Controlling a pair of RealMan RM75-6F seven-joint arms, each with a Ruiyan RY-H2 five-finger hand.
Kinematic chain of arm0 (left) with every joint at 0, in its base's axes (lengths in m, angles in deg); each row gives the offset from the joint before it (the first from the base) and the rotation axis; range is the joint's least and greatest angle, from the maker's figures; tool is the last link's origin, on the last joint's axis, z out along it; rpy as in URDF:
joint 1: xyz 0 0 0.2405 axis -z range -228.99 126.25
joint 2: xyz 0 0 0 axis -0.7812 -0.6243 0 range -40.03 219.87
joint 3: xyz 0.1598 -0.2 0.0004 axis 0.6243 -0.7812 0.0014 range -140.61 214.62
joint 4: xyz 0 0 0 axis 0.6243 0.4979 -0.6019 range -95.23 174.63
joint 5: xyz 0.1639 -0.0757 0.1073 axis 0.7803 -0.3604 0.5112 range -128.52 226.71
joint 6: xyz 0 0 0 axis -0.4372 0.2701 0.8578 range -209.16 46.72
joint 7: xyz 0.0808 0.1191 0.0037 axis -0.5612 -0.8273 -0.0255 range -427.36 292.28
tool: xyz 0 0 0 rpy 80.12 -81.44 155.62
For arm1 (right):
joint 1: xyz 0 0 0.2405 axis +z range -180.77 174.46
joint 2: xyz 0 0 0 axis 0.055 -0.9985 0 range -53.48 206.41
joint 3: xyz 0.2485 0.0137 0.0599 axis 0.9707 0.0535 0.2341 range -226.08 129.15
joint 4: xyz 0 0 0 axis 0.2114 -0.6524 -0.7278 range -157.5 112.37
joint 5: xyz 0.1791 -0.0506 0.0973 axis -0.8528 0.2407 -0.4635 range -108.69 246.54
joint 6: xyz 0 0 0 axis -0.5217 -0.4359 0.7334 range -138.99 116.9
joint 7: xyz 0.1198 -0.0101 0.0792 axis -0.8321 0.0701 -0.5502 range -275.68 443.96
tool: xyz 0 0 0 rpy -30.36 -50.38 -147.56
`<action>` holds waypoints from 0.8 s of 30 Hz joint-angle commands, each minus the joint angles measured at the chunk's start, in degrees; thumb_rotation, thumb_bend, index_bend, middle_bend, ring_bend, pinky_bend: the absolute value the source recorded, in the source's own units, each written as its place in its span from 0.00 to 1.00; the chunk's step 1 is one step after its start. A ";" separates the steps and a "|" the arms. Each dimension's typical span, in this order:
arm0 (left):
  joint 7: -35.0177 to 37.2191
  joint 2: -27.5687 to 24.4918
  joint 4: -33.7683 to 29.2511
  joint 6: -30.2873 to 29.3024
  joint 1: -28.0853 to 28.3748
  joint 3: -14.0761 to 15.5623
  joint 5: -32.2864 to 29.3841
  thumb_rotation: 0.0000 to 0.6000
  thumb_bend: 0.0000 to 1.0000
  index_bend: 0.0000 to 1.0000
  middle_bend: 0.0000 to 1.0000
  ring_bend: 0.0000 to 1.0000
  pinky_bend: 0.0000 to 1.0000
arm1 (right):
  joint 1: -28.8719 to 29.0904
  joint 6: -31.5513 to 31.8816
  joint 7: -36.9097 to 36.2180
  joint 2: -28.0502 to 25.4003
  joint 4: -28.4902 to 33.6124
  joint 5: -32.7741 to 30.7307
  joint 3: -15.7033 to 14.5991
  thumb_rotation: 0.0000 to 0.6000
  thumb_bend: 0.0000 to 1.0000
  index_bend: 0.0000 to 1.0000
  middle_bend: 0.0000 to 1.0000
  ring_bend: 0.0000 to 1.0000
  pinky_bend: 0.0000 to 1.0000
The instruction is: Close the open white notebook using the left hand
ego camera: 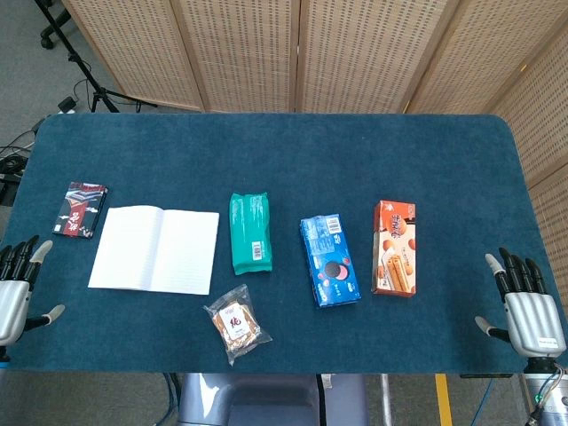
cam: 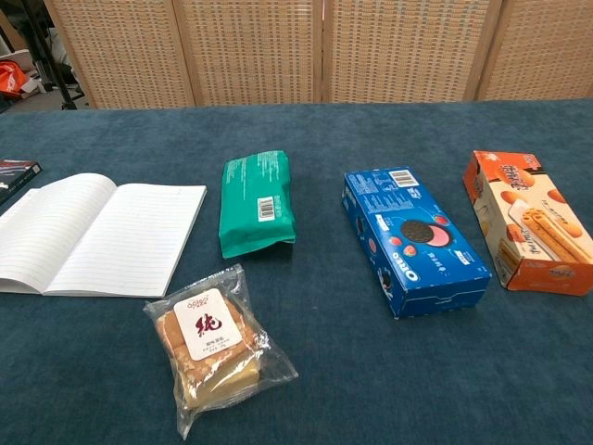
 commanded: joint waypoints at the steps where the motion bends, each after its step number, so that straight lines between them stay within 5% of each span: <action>1: -0.04 0.00 0.00 0.03 0.00 0.03 0.01 1.00 0.00 0.00 0.00 0.00 0.00 | -0.02 0.01 -0.01 -0.03 0.01 -0.01 0.00 1.00 0.08 0.05 0.00 0.00 0.00; 24: 0.31 0.37 0.80 1.22 0.53 0.08 -0.34 1.00 0.00 0.00 0.00 0.00 0.00 | 0.00 -0.15 0.59 0.07 0.23 -0.08 -0.05 1.00 0.09 0.05 0.00 0.00 0.00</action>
